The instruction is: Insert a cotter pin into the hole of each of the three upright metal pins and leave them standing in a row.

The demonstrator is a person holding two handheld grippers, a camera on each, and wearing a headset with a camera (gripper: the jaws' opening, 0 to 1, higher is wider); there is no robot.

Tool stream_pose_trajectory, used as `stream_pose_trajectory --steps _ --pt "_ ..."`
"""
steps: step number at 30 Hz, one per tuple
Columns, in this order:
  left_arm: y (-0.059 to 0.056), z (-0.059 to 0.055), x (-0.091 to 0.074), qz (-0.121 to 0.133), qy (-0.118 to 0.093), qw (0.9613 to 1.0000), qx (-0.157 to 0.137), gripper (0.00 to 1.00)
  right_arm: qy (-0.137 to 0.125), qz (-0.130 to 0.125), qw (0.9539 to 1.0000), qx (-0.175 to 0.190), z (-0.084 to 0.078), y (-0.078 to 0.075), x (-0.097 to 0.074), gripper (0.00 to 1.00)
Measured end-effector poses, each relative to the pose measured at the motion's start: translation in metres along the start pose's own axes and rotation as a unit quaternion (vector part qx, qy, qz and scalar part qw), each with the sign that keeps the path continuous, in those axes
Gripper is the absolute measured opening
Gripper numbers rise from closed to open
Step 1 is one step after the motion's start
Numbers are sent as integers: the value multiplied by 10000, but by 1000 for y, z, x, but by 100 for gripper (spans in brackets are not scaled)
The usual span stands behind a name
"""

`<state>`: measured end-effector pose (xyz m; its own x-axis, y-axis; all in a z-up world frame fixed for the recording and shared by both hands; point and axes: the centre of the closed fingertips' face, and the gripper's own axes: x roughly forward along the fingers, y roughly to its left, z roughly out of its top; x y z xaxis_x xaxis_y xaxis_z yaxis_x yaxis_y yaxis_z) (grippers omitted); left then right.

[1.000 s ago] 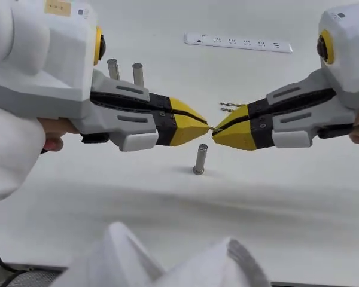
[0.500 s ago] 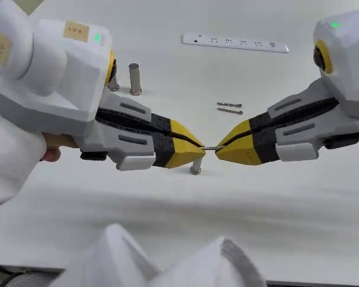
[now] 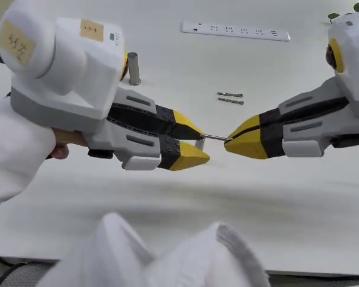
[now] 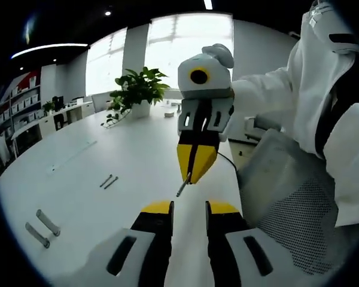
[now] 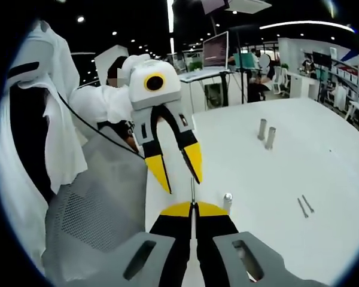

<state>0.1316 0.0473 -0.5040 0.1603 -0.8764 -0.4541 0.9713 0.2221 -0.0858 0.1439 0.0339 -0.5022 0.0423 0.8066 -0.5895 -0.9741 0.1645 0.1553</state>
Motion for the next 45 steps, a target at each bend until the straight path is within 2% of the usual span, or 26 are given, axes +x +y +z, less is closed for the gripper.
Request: stream_pose_trajectory --steps 3,5,7,10,13,19,25,27,29,36,45 --pt "4 -8 5 104 63 9999 -118 22 38 -244 9996 98 -10 -11 -1 0" --pt "8 -9 8 237 14 9995 -232 26 85 -332 9993 124 -17 -16 0 0" --pt "13 -11 10 343 34 9992 -220 30 145 -402 9990 122 -23 -21 0 0" --pt "25 -14 12 574 46 9979 -301 28 220 -516 9983 130 -29 -29 2 0" --pt "37 -18 16 673 53 9970 -365 26 267 -580 9979 146 -33 -34 5 0" --pt "47 -20 20 720 87 9967 -369 19 372 -509 9980 92 -38 -36 12 0" --pt "52 -22 24 632 117 9973 -347 16 452 -409 9981 -9 -39 -37 20 0" --pt "54 -26 24 593 170 9974 -361 16 467 -374 9982 -22 -39 -39 22 0" --pt "61 -30 24 590 219 9974 -336 16 477 -345 9983 -33 -39 -38 24 0" --pt "64 -35 24 518 285 9979 -250 12 531 -289 9982 -50 -42 -40 28 0" --pt "64 -36 26 396 337 9986 -45 6 541 -241 9982 -83 -42 -42 30 0"
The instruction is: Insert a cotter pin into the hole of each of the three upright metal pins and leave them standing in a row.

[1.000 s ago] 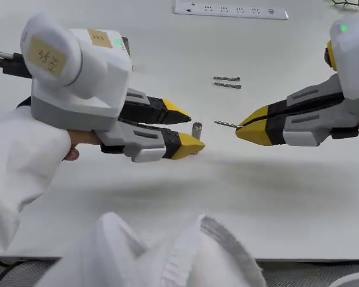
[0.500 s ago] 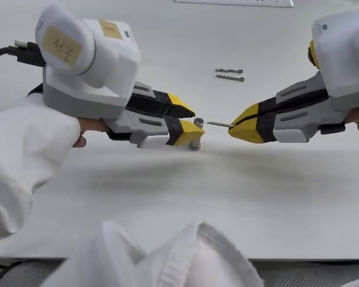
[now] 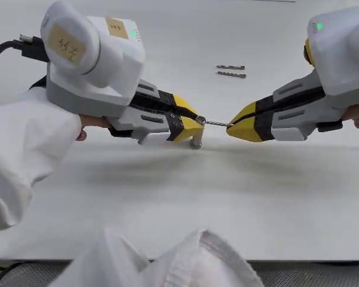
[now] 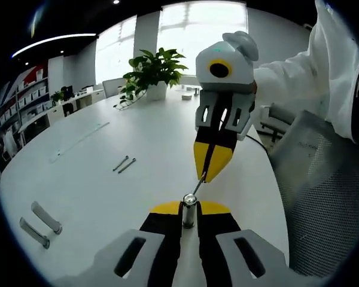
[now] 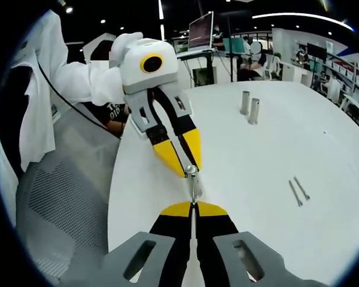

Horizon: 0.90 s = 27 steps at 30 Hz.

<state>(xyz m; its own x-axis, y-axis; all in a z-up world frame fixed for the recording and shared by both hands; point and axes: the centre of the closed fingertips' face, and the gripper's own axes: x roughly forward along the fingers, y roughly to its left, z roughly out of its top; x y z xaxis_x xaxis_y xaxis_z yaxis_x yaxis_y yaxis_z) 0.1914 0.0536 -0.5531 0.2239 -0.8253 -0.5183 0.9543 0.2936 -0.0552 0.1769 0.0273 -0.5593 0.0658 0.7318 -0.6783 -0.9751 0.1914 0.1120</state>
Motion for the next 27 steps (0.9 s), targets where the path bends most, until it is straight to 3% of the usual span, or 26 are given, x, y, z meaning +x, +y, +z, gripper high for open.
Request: stream_pose_trajectory --steps 27 --pt "-4 0 1 -125 139 9997 170 6 141 266 9978 -595 15 1 23 0"
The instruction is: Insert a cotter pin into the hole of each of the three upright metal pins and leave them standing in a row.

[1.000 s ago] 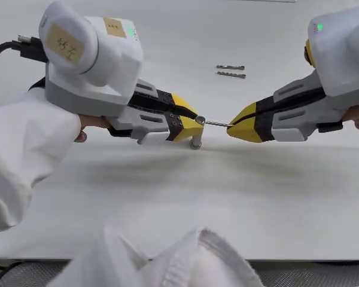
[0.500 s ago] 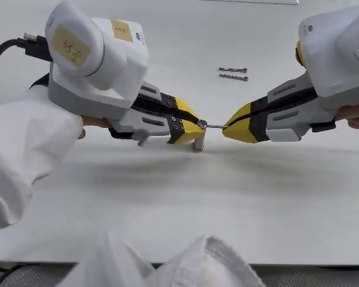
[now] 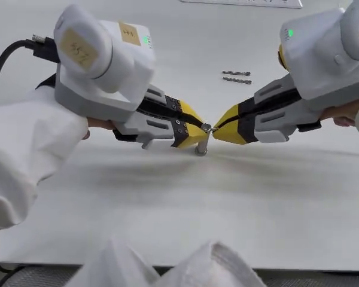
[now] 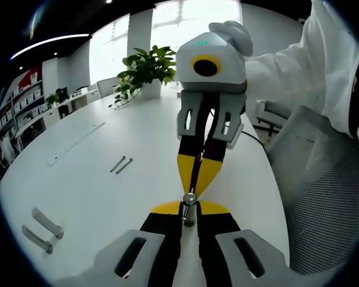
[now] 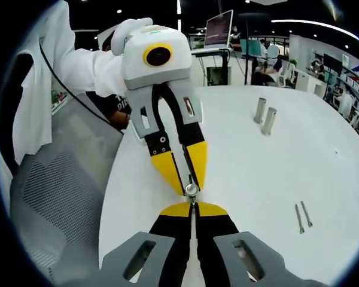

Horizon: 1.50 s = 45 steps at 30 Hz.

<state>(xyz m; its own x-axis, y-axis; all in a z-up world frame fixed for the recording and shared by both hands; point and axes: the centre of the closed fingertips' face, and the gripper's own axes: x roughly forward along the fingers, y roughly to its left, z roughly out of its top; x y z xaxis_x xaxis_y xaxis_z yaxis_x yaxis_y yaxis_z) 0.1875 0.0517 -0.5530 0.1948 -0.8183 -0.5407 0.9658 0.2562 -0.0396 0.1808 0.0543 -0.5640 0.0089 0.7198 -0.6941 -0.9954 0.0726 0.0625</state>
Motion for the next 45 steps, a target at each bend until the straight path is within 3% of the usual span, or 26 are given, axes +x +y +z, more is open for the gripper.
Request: stream_pose_trajectory --steps 6,10,35,41,45 --pt "0 0 0 1 9 10000 -4 6 6 33 9997 -247 3 0 1 0" --pt "-1 0 1 1 1 10000 -3 6 -39 -51 9997 -229 2 -3 -2 3" --pt "-2 -2 1 37 52 10000 7 6 -49 -62 9999 -98 0 -5 -10 0" --pt "-2 -3 1 36 -3 9998 -181 6 -28 -103 9999 -76 -2 -4 -9 0" --pt "-4 -6 0 51 -5 9998 -211 14 -25 -125 9999 -35 -4 -3 -10 3"
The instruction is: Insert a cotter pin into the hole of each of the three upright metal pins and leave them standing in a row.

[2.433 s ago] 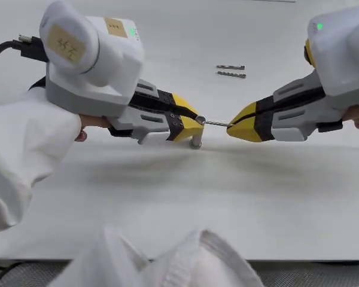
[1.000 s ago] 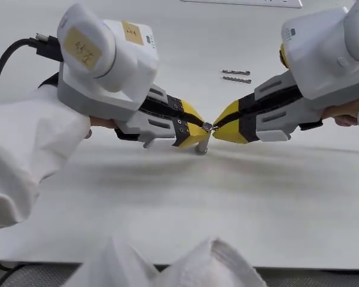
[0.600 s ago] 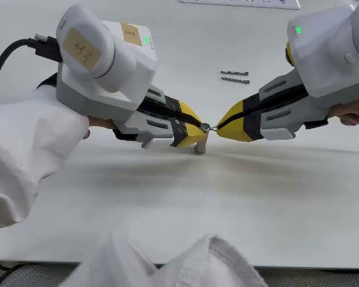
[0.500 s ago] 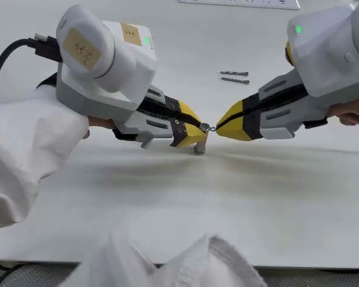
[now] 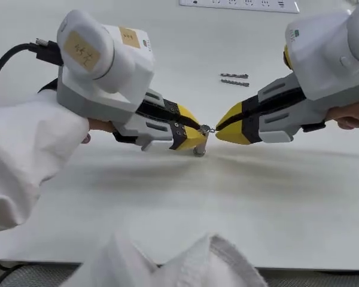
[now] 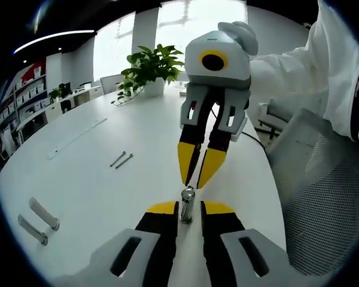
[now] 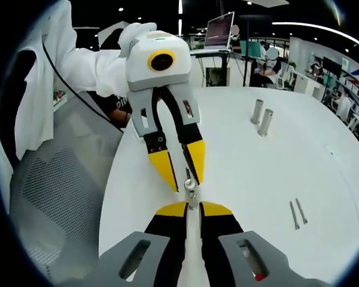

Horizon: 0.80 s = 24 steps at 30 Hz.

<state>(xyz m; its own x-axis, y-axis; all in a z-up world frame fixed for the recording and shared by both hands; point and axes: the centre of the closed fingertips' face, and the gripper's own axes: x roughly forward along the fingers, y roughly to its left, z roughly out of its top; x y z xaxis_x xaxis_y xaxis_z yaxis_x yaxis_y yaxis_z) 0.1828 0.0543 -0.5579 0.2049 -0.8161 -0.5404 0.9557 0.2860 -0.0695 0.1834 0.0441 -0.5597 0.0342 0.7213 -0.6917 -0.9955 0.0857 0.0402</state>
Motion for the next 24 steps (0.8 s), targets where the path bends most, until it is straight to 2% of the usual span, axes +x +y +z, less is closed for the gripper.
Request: stream_pose_trajectory --steps 6,8,12,16,21,24 --pt "-2 -3 -7 22 -105 9998 -151 36 -127 -85 9997 179 2 2 0 9" --pt "-4 -5 -8 -1 -95 9998 -200 42 -173 -109 9995 231 3 3 1 13" --pt "-8 -13 -14 -37 -38 9996 -278 55 -218 -139 9992 309 4 4 4 13" --pt "-13 -16 -19 -137 -161 9983 -547 63 -236 -152 9989 365 6 4 9 15" --pt "-11 -21 -24 -5 -224 9975 -676 72 -236 -167 9988 395 8 4 15 15" --pt "-10 -25 -26 43 -256 9961 -845 83 -241 -163 9987 417 8 4 17 14"
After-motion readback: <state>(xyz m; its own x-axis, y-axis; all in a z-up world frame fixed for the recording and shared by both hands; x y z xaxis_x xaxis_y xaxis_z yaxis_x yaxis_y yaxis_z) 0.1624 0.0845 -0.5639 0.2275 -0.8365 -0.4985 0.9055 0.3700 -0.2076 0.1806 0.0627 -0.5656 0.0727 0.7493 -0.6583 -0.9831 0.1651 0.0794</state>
